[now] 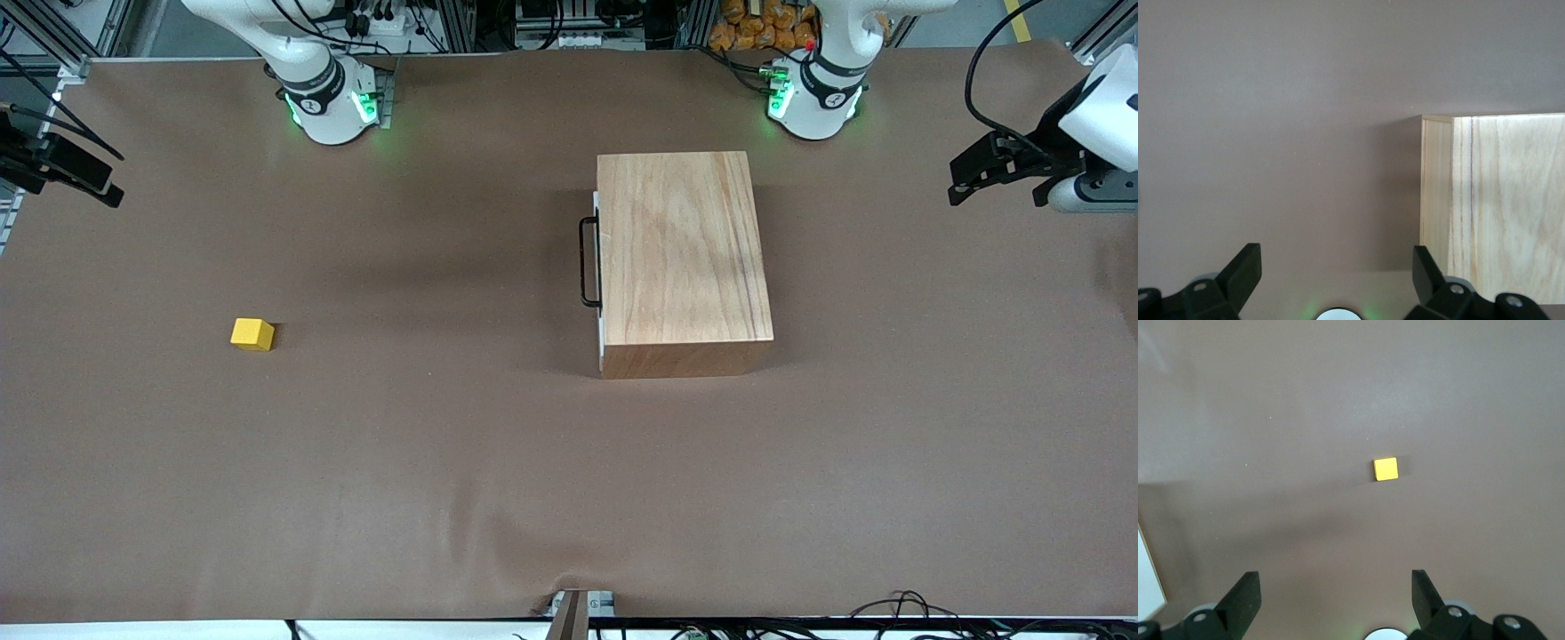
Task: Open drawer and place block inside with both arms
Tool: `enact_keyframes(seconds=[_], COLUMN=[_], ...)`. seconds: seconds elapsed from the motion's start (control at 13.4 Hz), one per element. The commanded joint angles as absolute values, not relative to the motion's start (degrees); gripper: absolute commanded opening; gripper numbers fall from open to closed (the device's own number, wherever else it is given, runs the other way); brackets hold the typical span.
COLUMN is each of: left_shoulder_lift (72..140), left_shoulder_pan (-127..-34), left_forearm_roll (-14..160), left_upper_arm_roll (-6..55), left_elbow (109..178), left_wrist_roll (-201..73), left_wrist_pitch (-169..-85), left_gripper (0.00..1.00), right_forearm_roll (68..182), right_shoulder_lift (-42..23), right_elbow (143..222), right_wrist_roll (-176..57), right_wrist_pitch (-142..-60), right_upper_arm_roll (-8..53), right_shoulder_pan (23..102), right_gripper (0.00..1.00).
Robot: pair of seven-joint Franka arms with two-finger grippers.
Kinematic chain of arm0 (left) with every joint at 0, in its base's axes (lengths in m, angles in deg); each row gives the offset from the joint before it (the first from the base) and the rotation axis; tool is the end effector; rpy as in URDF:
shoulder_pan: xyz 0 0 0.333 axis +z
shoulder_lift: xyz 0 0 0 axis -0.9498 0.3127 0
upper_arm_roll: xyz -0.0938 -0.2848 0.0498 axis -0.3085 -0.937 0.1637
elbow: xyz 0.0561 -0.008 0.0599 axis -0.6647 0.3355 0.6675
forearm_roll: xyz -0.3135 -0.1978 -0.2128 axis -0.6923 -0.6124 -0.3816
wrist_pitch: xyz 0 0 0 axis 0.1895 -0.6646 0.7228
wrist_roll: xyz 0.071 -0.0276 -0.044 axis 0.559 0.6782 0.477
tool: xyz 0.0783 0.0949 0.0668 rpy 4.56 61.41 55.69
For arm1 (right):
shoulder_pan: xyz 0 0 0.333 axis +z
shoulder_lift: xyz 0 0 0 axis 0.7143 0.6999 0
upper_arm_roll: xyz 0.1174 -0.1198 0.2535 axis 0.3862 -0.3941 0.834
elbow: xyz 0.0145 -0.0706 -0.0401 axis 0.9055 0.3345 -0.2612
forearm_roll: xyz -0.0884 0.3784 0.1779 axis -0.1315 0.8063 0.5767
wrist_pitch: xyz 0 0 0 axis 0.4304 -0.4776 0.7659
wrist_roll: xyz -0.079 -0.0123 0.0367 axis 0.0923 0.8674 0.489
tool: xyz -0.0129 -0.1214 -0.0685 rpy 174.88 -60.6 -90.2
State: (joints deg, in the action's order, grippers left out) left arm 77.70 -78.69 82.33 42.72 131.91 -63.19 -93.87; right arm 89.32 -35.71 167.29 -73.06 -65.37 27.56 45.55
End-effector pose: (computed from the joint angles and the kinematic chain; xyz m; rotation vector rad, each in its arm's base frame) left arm 0.5584 -0.0662 0.6132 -3.1378 0.0381 0.0480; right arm 0.5564 -0.0044 0.6406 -3.1148 0.2541 0.0538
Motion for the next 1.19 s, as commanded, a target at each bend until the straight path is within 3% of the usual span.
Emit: enact_keyframes(seconds=[0.0, 1.12], left_shoulder_lift=[78.6, 79.7], left_shoulder_pan=[-78.1, -79.1], left_forearm_roll=[81.7, 81.0], left_upper_arm_roll=[42.6, 43.4], left_elbow=[130.1, 129.9], left_wrist_roll=[-63.1, -62.9], left_wrist_pitch=[-93.2, -93.2], left_gripper=[1.00, 1.00], right_forearm_roll=[89.1, 89.3], right_shoulder_lift=[-37.1, -37.0], right_elbow=[168.5, 168.6], right_wrist_roll=[-68.2, -68.1], right_wrist_pitch=[-65.7, -65.7], right_upper_arm_roll=[28.3, 28.2], right_shoulder_pan=[44.6, 44.5], right_gripper=[1.00, 1.00])
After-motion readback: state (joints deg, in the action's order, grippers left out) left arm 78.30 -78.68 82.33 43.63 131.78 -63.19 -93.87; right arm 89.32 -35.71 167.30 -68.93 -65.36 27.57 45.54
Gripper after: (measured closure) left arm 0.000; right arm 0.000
